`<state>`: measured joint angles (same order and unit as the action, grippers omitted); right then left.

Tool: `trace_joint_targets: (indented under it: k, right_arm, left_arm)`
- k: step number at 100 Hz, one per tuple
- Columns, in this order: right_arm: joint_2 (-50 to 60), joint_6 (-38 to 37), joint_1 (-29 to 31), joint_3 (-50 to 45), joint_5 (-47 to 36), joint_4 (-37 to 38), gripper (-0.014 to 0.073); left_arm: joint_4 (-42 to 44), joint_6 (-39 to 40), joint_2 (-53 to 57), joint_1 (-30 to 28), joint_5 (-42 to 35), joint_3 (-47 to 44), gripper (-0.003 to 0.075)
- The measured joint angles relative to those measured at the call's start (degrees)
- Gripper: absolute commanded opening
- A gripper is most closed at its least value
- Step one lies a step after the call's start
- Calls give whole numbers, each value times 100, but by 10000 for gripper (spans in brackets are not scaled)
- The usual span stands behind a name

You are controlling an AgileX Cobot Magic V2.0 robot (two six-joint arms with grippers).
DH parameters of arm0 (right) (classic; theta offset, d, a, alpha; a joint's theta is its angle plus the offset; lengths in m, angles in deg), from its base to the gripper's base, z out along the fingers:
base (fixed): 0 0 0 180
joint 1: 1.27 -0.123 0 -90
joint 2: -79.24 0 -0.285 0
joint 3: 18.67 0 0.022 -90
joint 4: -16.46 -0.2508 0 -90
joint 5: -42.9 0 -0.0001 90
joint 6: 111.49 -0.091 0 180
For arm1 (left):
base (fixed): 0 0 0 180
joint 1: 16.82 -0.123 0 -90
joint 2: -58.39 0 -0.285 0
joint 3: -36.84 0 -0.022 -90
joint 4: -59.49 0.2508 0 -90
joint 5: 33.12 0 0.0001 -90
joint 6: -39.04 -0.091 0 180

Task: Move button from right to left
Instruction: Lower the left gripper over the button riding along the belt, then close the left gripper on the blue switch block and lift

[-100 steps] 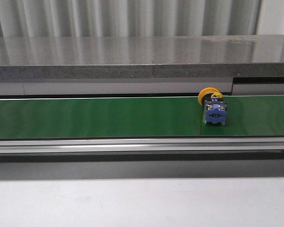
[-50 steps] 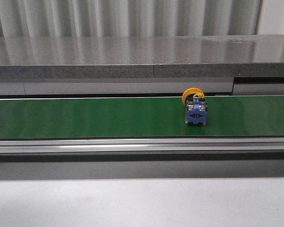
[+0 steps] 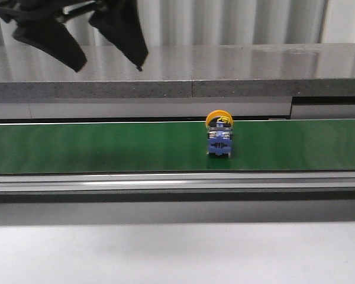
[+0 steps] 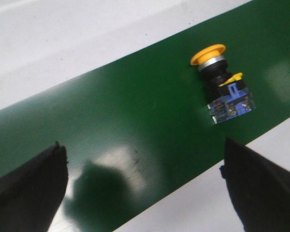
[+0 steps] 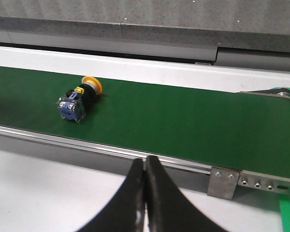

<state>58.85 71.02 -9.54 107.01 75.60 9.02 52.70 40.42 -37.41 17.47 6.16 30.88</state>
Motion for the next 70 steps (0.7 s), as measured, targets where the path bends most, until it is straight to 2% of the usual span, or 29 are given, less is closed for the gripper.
trace_joint_targets:
  k: [37,70]
  right_arm:
    - [0,0,0,0,0,0,-66]
    - [0,0,0,0,0,0,-66]
  left_arm:
    - [330,1195,-1519,521,946,1454,617]
    - [362,1531,-2085,551,1068,1742,617]
